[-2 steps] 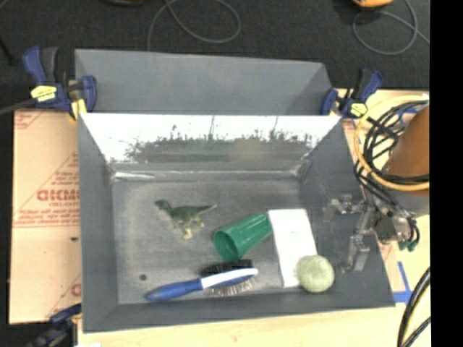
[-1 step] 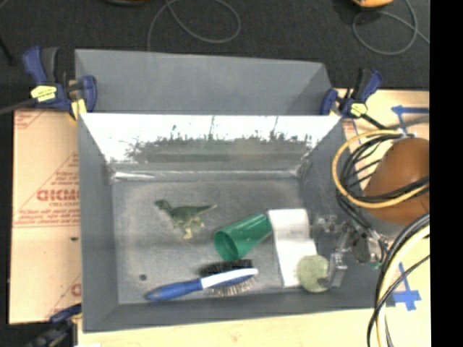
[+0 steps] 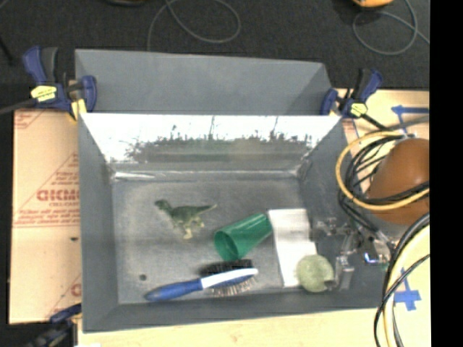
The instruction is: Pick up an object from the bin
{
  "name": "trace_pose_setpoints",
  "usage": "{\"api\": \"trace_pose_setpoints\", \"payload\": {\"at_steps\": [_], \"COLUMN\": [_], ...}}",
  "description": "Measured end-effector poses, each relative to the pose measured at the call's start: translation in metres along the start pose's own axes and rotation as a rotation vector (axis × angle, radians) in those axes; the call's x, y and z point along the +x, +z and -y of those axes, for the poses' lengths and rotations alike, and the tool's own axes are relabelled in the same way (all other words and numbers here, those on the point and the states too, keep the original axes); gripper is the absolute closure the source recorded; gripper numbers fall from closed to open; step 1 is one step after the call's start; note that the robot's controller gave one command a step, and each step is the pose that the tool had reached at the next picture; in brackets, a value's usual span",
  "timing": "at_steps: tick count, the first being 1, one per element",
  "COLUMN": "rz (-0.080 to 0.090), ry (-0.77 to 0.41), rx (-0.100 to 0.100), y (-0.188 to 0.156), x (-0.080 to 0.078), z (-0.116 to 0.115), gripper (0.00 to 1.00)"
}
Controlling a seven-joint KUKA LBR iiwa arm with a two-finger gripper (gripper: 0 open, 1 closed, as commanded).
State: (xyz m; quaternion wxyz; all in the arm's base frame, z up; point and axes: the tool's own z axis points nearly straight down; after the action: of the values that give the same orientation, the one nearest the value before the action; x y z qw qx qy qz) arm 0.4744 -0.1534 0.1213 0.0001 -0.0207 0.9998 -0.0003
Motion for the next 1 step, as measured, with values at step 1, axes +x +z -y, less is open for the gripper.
{"api": "trace_pose_setpoints", "payload": {"at_steps": [1], "rz": [0.001], "ry": [-0.529], "rx": [0.000], "y": [-0.0027], "x": [-0.0002], "z": [-0.0151], "gripper": [0.00]}}
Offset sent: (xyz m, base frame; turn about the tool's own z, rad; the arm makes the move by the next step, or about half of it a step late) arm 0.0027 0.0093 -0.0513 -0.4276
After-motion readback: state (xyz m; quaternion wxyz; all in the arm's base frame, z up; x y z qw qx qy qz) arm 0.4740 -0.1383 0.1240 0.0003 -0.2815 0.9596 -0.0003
